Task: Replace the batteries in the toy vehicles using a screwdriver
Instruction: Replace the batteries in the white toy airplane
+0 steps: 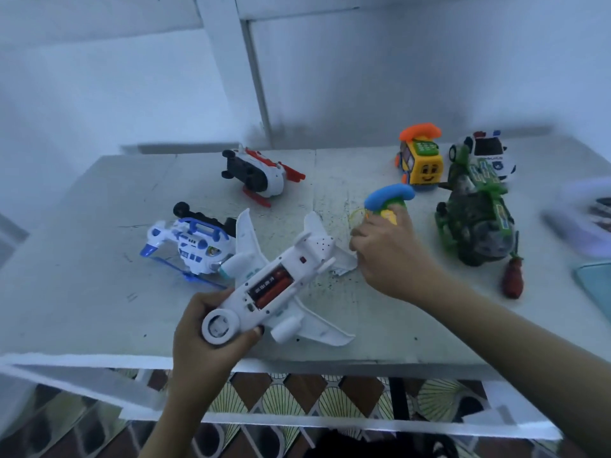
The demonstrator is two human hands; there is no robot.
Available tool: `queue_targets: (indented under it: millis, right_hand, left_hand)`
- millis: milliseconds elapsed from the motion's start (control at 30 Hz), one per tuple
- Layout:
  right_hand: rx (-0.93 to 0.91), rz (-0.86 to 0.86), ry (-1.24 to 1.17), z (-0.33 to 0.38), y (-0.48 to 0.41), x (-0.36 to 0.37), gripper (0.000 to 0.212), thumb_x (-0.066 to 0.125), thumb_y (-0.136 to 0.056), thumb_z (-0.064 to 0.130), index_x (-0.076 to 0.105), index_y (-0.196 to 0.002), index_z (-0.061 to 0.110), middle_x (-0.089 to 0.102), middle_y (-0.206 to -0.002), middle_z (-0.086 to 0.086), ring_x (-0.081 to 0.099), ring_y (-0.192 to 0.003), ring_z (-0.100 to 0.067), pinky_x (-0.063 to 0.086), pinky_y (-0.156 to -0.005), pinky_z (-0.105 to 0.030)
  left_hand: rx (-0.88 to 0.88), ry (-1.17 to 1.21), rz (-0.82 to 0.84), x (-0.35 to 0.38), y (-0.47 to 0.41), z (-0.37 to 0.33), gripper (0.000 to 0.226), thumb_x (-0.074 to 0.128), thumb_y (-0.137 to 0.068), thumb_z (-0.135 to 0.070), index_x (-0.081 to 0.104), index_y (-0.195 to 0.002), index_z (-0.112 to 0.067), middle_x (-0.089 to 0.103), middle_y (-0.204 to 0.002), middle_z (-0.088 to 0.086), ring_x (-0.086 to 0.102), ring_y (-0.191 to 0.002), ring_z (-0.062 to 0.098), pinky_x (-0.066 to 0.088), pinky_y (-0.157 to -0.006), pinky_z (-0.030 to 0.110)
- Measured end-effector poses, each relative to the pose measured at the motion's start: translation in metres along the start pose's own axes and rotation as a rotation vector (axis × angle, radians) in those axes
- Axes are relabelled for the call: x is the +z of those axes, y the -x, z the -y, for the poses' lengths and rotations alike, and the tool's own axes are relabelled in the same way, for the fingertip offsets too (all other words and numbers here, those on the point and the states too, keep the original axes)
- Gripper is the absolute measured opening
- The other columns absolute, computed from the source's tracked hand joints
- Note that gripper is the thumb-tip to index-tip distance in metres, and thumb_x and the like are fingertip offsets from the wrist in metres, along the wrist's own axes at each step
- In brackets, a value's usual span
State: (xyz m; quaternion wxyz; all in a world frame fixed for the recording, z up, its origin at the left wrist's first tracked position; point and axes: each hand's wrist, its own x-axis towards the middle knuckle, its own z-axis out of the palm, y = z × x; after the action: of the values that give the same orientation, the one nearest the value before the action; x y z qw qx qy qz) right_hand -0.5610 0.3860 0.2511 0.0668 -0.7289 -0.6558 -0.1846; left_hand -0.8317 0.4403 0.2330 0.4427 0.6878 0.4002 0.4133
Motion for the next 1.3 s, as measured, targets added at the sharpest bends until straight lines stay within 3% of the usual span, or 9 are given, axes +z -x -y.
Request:
queue_targets:
  millis: [100, 200, 300, 700, 933, 1033, 1133, 1200, 1300]
  right_hand:
    - [-0.054, 0.161, 0.073, 0.006, -0.002, 0.009, 0.021, 0.069, -0.063, 0.006, 0.073, -0.081, 0.018, 0.07, -0.078, 0.005, 0.066, -0.085, -0.022, 0.012, -0.108, -0.059]
    - [-0.073, 0.269, 0.076, 0.007, -0.005, 0.009, 0.028, 0.06, -0.08, 0.006, 0.072, -0.101, 0.02, 0.071, -0.094, 0.005, 0.062, -0.106, -0.021, -0.018, -0.101, -0.063]
    - [-0.059, 0.335, 0.093, 0.007, -0.01, 0.001, 0.026, 0.051, -0.087, 0.009, 0.068, -0.101, 0.024, 0.068, -0.092, 0.004, 0.059, -0.107, -0.019, -0.027, -0.097, -0.06]
    - [0.158, 0.237, -0.104, 0.004, -0.034, -0.006, 0.016, 0.051, -0.094, 0.033, 0.065, -0.097, 0.025, 0.069, -0.091, 0.008, 0.058, -0.099, -0.012, -0.01, -0.115, -0.048]
    - [0.349, -0.055, -0.397, 0.004, -0.04, -0.008, 0.008, 0.063, -0.089, 0.023, 0.065, -0.093, 0.016, 0.068, -0.079, 0.006, 0.064, -0.08, -0.017, -0.002, -0.116, -0.041]
    - [0.416, -0.133, -0.57, 0.004, -0.044, -0.012, 0.005, 0.069, -0.084, 0.016, 0.065, -0.087, 0.016, 0.062, -0.068, 0.013, 0.064, -0.074, -0.015, 0.015, -0.117, -0.048]
    - [0.493, -0.177, -0.728, 0.001, -0.048, -0.023, 0.008, 0.071, -0.082, 0.017, 0.064, -0.082, 0.02, 0.061, -0.068, 0.018, 0.06, -0.067, 0.0, 0.046, -0.096, -0.032]
    - [0.565, -0.2, -0.828, 0.001, -0.049, -0.034, 0.011, 0.072, -0.082, 0.016, 0.063, -0.079, 0.022, 0.065, -0.07, 0.013, 0.059, -0.064, 0.003, 0.048, -0.07, -0.011]
    - [0.624, -0.229, -0.953, 0.002, -0.048, -0.046, 0.012, 0.073, -0.082, 0.014, 0.064, -0.077, 0.021, 0.069, -0.072, 0.002, 0.063, -0.064, -0.006, 0.048, -0.06, -0.011]
  left_hand:
    - [0.01, -0.077, -0.002, -0.01, -0.001, 0.01, 0.049, 0.074, -0.042, -0.046, 0.058, -0.087, -0.035, 0.066, -0.085, -0.007, 0.061, -0.076, 0.006, 0.047, -0.059, 0.013]
    - [0.027, -0.083, -0.007, -0.019, -0.003, 0.012, 0.049, 0.074, -0.042, -0.046, 0.059, -0.088, -0.035, 0.066, -0.086, -0.008, 0.061, -0.076, 0.008, 0.047, -0.059, 0.013]
    - [0.06, -0.05, 0.007, -0.026, -0.006, 0.007, 0.056, 0.073, -0.042, -0.045, 0.06, -0.091, -0.023, 0.067, -0.088, -0.009, 0.063, -0.073, 0.005, 0.047, -0.057, 0.011]
    - [0.136, -0.071, 0.145, -0.054, -0.023, 0.014, 0.052, 0.076, -0.042, -0.039, 0.064, -0.092, -0.029, 0.068, -0.087, -0.007, 0.065, -0.075, 0.007, 0.049, -0.062, 0.013]
    - [0.128, -0.052, 0.209, -0.055, -0.028, 0.017, 0.053, 0.077, -0.042, -0.038, 0.064, -0.093, -0.031, 0.069, -0.088, -0.004, 0.065, -0.074, 0.008, 0.049, -0.061, 0.013]
    - [0.13, -0.059, 0.234, -0.047, -0.03, 0.019, 0.052, 0.078, -0.044, -0.039, 0.063, -0.093, -0.033, 0.069, -0.089, -0.004, 0.066, -0.077, 0.008, 0.05, -0.064, 0.013]
    - [0.136, -0.09, 0.249, -0.036, -0.033, 0.018, 0.05, 0.077, -0.046, -0.041, 0.062, -0.094, -0.04, 0.068, -0.089, -0.002, 0.065, -0.08, 0.008, 0.05, -0.067, 0.015]
    - [0.146, -0.096, 0.243, -0.029, -0.035, 0.018, 0.049, 0.077, -0.048, -0.043, 0.061, -0.095, -0.042, 0.068, -0.088, -0.004, 0.064, -0.081, 0.009, 0.05, -0.068, 0.019]
    - [0.156, -0.096, 0.226, -0.016, -0.037, 0.019, 0.049, 0.078, -0.05, -0.044, 0.061, -0.095, -0.04, 0.068, -0.089, -0.007, 0.064, -0.084, 0.015, 0.053, -0.071, 0.037]
